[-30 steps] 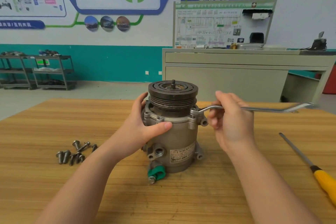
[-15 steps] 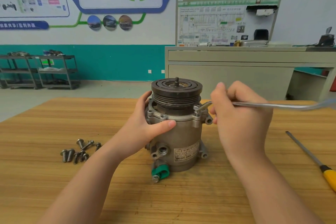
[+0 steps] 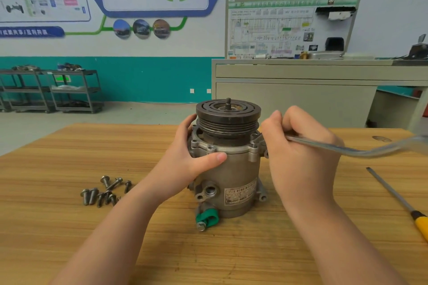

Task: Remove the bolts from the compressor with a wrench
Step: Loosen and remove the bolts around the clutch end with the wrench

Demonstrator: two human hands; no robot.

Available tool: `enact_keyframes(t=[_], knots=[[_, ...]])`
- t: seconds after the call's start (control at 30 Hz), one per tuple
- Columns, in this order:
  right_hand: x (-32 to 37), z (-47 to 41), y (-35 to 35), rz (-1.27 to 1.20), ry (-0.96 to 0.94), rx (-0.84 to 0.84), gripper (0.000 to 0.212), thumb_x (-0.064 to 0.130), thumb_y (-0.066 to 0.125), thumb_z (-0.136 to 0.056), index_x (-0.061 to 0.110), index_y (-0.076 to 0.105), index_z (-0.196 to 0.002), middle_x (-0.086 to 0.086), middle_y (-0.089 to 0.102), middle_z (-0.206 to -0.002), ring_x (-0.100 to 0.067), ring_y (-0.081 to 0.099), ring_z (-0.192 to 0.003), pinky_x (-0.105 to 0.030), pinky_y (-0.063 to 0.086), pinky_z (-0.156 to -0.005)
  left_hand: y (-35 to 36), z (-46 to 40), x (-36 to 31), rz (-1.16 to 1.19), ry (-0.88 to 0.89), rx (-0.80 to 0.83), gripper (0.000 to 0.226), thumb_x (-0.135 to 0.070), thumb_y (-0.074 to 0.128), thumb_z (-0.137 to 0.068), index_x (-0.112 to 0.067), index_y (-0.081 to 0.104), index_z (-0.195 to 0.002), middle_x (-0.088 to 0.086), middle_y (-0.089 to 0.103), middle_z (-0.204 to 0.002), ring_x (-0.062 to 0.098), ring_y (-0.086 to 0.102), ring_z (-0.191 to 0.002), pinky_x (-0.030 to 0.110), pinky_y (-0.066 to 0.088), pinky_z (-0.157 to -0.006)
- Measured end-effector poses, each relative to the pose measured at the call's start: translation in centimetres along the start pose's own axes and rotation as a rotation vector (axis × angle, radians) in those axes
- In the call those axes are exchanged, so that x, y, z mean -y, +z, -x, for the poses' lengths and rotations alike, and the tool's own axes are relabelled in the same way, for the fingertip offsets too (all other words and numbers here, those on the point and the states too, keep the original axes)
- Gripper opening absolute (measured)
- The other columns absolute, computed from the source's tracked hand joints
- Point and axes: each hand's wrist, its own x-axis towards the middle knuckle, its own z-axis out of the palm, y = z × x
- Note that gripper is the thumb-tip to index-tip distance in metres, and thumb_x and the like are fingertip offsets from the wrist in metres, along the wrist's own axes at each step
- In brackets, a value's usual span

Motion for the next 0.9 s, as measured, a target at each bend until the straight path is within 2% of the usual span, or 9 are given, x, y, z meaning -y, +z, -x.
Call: enact_keyframes(t=[0.13,0.23,0.3,0.43,0.57,0.67,0.7,0.8,0.9], knots=[[1.4,0.6,0.8,0.159,-0.062,0.097,0.039,0.004,0.058,-0.084,0.021,0.032,-0.061,0.011,0.028,-0.051,-0.011,0.028,-0.042,-0.019,0.015,-0.044,-0.1,0.0,0.1,0.03,0.029,0.011,0.111,-0.049,0.085,-0.061,-0.038,0.018,-0.148,-0.048,0.047,-0.115,-0.02,0.05,-0.111,0.002,0.044,-0.079],[1.5,0.3,0.8,0.141,-0.032,0.156,0.05,0.006,0.06,-0.082,0.031,0.024,-0.058,0.011,0.025,-0.045,-0.005,0.031,-0.042,-0.014,0.019,-0.042,-0.6,-0.2,0.4,0.027,0.011,0.035,0.101,-0.049,0.083,-0.06,-0.053,0.02,-0.138,-0.052,0.047,-0.112,-0.019,0.052,-0.109,0.004,0.046,-0.078],[0.8,-0.2,0.3,-0.024,0.061,0.146,0.049,0.011,0.059,-0.082,0.029,0.023,-0.054,0.003,0.032,-0.045,-0.003,0.034,-0.043,-0.011,0.024,-0.043,-1.2,-0.4,0.3,0.048,-0.026,0.048,0.099,-0.054,0.082,-0.057,-0.06,0.021,-0.135,-0.045,0.046,-0.123,-0.011,0.053,-0.115,0.011,0.05,-0.081],[-1.5,-1.2,-0.1,-0.447,0.361,0.352,0.038,0.014,0.065,-0.089,0.013,0.05,-0.054,-0.007,0.056,-0.051,-0.002,0.048,-0.04,-0.013,0.037,-0.042,-2.7,-0.6,0.8,0.018,-0.07,0.026,0.113,-0.057,0.08,-0.052,-0.059,0.014,-0.143,-0.022,0.025,-0.154,0.002,0.03,-0.139,0.02,0.043,-0.098],[-2.4,-1.0,0.5,-0.889,0.78,0.404,0.038,0.017,0.066,-0.084,0.024,0.058,-0.048,-0.004,0.063,-0.052,-0.009,0.053,-0.038,-0.016,0.039,-0.038,-3.0,0.3,-0.2,-0.108,-0.02,-0.056,0.091,-0.068,0.078,-0.051,-0.074,0.027,-0.126,-0.041,0.021,-0.143,-0.002,0.019,-0.141,0.034,0.028,-0.11],[-2.6,-1.0,0.6,-1.032,0.969,0.376,0.031,0.019,0.068,-0.076,0.022,0.058,-0.047,-0.005,0.062,-0.051,-0.008,0.052,-0.037,-0.016,0.039,-0.036,-0.8,1.0,-1.8,-0.189,0.203,-0.214,0.062,-0.068,0.072,-0.059,-0.057,0.047,-0.115,-0.03,0.022,-0.15,-0.012,0.019,-0.138,0.024,0.023,-0.111],[-2.6,-0.9,0.6,-1.034,0.983,0.362,0.03,0.02,0.068,-0.074,0.022,0.058,-0.047,-0.005,0.061,-0.051,-0.008,0.052,-0.037,-0.016,0.039,-0.036,0.1,1.3,-2.2,-0.244,0.282,-0.24,0.052,-0.064,0.071,-0.063,-0.047,0.053,-0.108,-0.023,0.022,-0.152,-0.008,0.018,-0.141,0.025,0.024,-0.111],[-2.4,-0.8,0.7,-1.015,0.96,0.334,0.028,0.022,0.069,-0.073,0.023,0.058,-0.047,-0.006,0.061,-0.051,-0.008,0.051,-0.036,-0.016,0.038,-0.035,1.8,1.7,-2.7,-0.46,0.425,-0.285,0.034,-0.055,0.072,-0.07,-0.028,0.064,-0.09,-0.012,0.025,-0.151,0.013,0.017,-0.146,0.047,0.024,-0.115],[-2.3,-0.7,0.9,-0.969,0.9,0.338,0.028,0.024,0.068,-0.074,0.023,0.059,-0.048,-0.005,0.061,-0.05,-0.009,0.051,-0.036,-0.016,0.038,-0.036,2.3,1.6,-3.1,-0.546,0.396,-0.345,0.036,-0.055,0.074,-0.073,-0.021,0.071,-0.082,-0.007,0.03,-0.15,0.021,0.016,-0.145,0.043,0.016,-0.115]])
